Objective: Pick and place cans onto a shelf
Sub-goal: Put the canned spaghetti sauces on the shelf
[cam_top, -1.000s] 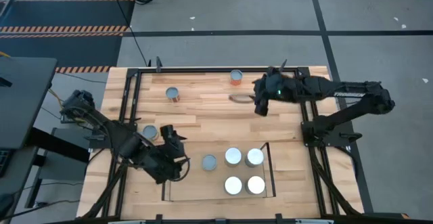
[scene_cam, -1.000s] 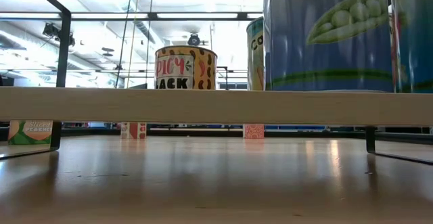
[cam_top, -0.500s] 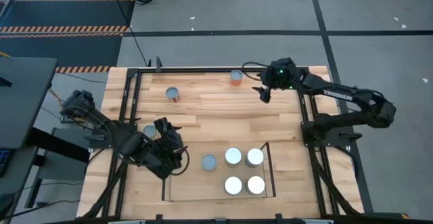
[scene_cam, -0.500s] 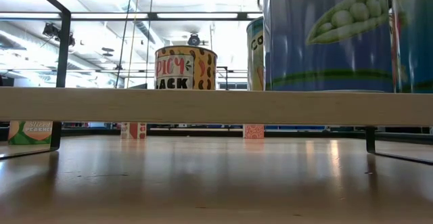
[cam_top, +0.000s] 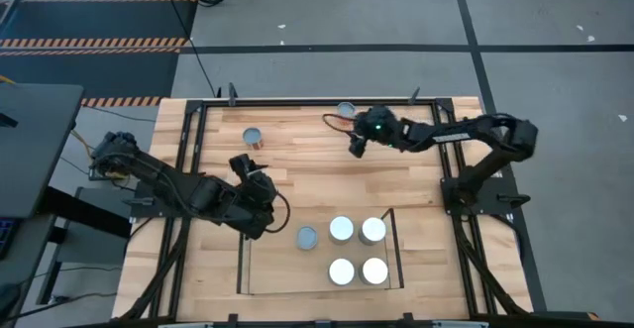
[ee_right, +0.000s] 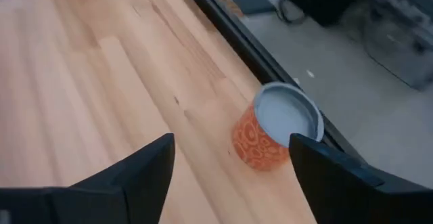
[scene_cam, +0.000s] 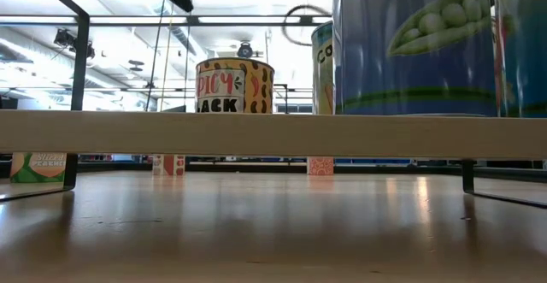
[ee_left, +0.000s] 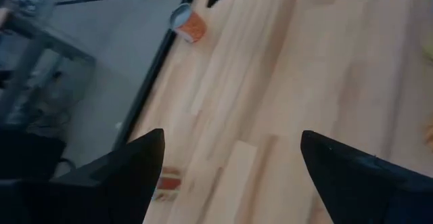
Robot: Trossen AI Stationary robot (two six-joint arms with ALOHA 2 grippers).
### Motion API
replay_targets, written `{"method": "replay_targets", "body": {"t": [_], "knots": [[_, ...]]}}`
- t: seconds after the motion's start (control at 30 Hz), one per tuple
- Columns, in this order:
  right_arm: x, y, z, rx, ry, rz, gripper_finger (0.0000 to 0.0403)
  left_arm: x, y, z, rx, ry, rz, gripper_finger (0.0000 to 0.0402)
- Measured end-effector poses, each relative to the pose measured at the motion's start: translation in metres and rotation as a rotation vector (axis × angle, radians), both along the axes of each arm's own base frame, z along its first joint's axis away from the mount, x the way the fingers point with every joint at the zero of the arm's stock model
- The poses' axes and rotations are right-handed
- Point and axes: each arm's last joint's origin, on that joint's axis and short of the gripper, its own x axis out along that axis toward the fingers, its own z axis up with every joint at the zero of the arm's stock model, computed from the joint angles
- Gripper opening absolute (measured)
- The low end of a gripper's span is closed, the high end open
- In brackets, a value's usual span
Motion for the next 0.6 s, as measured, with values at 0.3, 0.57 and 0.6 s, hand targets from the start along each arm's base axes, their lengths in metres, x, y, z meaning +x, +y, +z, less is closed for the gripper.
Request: {"method": "replay_targets", "body": {"t": [0.3, 0.57, 0.6], "knots": [[0.049, -0.016, 0.008, 0.151, 0.216, -0.118, 0.0253, -0.011, 0.004, -0.003, 0.048, 0.06, 0.056, 0.0352], [0.081, -0.028, 0.007, 0.184, 0.323, -0.24, 0.0247, -0.022, 0.001, -0.004, 0.051, 0.093, 0.084, 0.0352], [0.085, -0.03, 0.008, 0.187, 0.312, -0.257, 0.0247, -0.023, 0.001, -0.005, 0.049, 0.093, 0.086, 0.0352]]}}
